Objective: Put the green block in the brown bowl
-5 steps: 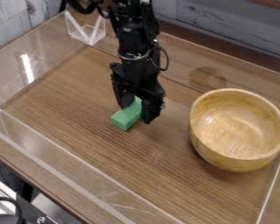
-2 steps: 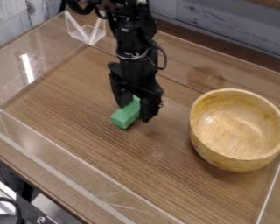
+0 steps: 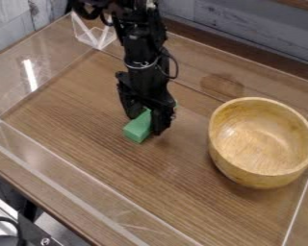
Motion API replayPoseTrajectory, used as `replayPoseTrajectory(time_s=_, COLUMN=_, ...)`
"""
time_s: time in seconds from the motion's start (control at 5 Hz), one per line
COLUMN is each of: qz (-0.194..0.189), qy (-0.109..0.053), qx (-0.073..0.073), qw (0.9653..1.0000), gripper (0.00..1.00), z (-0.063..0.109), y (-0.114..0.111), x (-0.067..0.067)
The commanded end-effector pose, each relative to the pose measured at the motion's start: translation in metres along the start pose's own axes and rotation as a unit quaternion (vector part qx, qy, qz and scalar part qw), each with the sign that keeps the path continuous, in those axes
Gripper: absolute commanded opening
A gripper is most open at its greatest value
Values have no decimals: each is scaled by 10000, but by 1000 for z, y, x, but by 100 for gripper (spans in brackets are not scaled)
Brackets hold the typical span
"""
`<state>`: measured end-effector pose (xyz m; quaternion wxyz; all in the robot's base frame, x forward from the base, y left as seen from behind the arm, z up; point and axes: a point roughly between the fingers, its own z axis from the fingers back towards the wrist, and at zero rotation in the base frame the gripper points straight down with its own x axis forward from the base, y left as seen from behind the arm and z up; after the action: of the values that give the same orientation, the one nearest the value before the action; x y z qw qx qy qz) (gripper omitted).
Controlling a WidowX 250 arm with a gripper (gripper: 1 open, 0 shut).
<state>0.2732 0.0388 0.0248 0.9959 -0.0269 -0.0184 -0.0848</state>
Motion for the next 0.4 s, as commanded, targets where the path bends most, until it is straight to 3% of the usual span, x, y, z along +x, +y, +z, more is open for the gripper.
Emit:
replayPoseTrajectory(time_s=0.0, qz=32, qy=-92, qx=8, qw=10000, gripper=0, z=4, y=1, x=4)
replayPoseTrajectory(time_s=0.2, qz=57, qy=-71, qx=-28, qw=10000, gripper=0, z=4, y=0, x=3)
